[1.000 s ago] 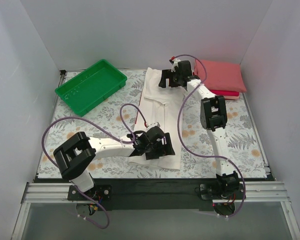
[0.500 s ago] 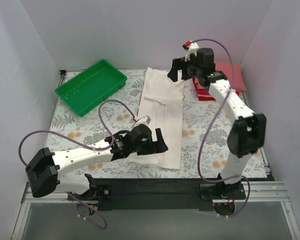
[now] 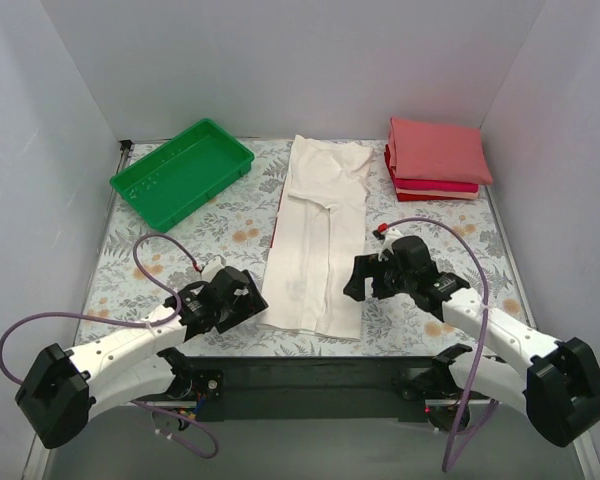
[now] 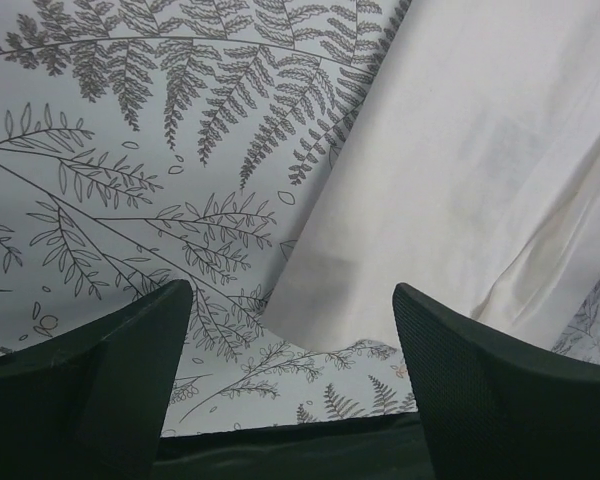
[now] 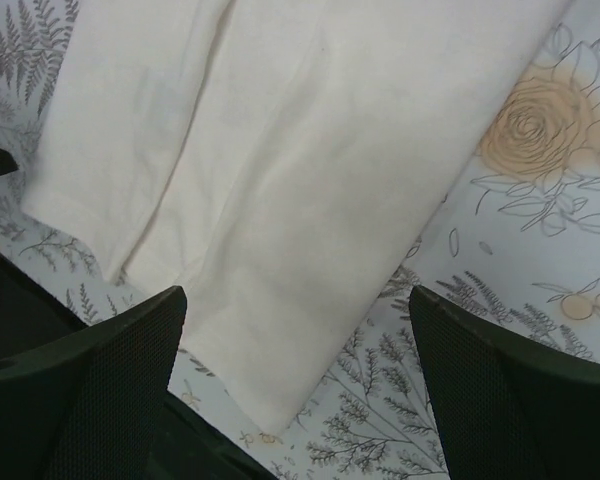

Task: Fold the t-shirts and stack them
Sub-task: Fold the tshirt

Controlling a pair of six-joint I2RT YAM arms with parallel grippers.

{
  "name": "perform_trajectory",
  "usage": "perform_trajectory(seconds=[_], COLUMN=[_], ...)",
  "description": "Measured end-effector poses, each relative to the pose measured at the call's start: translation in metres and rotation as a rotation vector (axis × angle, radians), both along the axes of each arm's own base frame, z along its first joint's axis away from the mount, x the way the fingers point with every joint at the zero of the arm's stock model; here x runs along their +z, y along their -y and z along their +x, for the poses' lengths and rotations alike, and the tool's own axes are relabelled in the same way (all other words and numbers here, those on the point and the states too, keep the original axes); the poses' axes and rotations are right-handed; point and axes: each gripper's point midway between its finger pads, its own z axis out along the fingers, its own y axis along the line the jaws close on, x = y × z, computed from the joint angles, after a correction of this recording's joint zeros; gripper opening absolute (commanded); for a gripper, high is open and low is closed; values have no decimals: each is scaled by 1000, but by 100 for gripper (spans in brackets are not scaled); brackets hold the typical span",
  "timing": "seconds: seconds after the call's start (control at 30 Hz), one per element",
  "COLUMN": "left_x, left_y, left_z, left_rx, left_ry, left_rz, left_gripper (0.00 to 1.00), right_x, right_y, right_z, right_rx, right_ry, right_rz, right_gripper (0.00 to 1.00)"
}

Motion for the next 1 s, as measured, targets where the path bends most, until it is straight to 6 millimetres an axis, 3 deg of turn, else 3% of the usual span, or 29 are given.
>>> perform_trajectory(seconds=[0.1, 0.27, 0.5, 0.57, 0.73, 1.0], left_x=[-4, -16, -23, -24, -25, -25], left_y=[4, 14, 22, 24, 28, 30], left_z=[-1, -8, -18, -20, -26, -32], left_rx=[-17, -61, -90, -97, -118, -138], left_ry=[-19, -63, -80, -85, -104, -122], left_rz=[-5, -37, -114, -127, -154, -176], left_gripper=[69, 43, 19, 7, 0, 0], right_x=[1, -11, -21, -24, -34, -44], right_y=[-8, -9, -12, -15, -16, -22], right_z=[-17, -34, -53, -61, -81, -111], right_rx=[9, -12, -10, 7, 23, 50], right_ry=[-13, -73, -144, -165, -220, -273], right_rz=[40, 57, 44, 32, 1, -25], right_gripper=[96, 93, 89, 87, 81, 71])
